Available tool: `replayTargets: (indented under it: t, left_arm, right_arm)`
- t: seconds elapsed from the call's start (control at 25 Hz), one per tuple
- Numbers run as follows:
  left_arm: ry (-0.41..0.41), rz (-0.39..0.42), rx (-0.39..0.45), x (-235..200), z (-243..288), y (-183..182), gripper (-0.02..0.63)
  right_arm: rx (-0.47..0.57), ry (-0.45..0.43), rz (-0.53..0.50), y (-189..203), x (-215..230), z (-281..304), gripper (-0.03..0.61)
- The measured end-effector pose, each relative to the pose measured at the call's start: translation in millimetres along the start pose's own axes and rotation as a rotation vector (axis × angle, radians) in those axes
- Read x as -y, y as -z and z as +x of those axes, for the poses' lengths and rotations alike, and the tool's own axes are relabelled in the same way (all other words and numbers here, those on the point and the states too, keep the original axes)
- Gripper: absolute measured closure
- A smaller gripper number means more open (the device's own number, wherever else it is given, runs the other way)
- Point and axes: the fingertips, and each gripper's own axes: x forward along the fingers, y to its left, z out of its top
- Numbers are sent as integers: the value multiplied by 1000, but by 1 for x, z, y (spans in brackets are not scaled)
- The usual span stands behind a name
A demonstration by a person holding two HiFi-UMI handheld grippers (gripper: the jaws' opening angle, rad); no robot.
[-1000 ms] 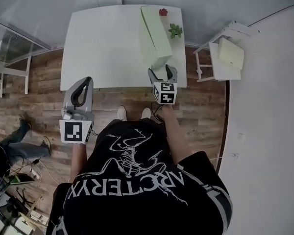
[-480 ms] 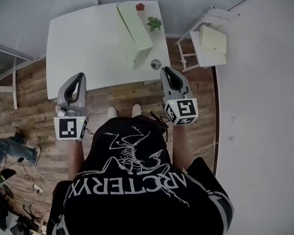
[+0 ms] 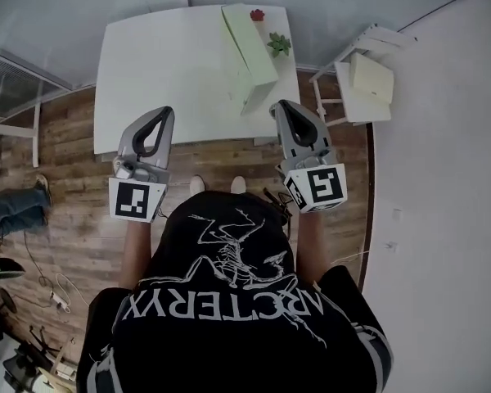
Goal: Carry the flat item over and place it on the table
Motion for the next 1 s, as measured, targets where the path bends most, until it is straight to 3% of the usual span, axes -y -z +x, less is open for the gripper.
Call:
replayTargets:
  t: [0.32,1.0]
  left_arm:
    - [-15,-21,8,-6,-10,-1,604]
    - [-31,11,-5,-6,-1,-1,604]
  right_arm:
    - [15,-40,-6,-1,-18,10,566]
    - [8,-25,-5,3,0,6,566]
